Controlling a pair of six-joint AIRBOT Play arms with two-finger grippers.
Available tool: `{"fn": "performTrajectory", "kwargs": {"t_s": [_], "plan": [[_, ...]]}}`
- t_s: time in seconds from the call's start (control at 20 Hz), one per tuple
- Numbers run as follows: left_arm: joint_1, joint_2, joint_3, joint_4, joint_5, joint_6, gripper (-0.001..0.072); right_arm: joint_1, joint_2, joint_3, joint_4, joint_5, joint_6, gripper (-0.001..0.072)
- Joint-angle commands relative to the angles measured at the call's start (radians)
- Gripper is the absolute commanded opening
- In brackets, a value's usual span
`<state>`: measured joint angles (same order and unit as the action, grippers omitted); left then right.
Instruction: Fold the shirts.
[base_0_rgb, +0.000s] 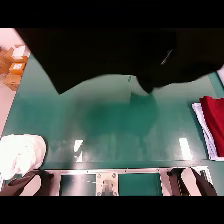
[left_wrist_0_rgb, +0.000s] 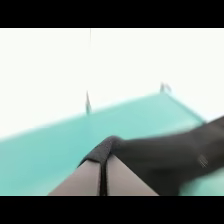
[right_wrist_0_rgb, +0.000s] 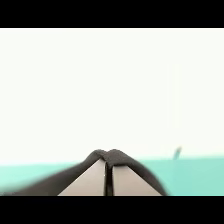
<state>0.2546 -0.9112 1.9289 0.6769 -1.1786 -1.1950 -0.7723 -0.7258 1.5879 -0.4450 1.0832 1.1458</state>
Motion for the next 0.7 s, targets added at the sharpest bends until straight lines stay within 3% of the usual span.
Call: {"fn": "performTrajectory", "kwargs": {"t_s": [0.0,0.15,0.3,0.5,0.65], "plan": [[0.001,0.133,0.032,0.067,0.100,-0.002,0.0028,-0.007,0.188,0.041,-0.113,-0.265,0.001,0.0013],[0.001,0.131,0.031,0.153,0.052,-0.033,0.0029,-0.007,0.211,0.034,-0.180,-0.282,0.002,0.0013],[0.001,0.074,0.006,0.196,-0.003,-0.064,0.0029,-0.006,0.190,-0.071,-0.131,-0.271,0.001,0.0013],[0.000,-0.044,-0.200,0.081,-0.031,-0.060,0.0029,0.075,0.124,-0.370,-0.038,-0.198,-0.069,0.0013],[0.000,-0.198,-0.441,-0.063,-0.021,0.057,0.0028,0.224,-0.010,-0.576,-0.038,-0.269,-0.136,0.0013]]}}
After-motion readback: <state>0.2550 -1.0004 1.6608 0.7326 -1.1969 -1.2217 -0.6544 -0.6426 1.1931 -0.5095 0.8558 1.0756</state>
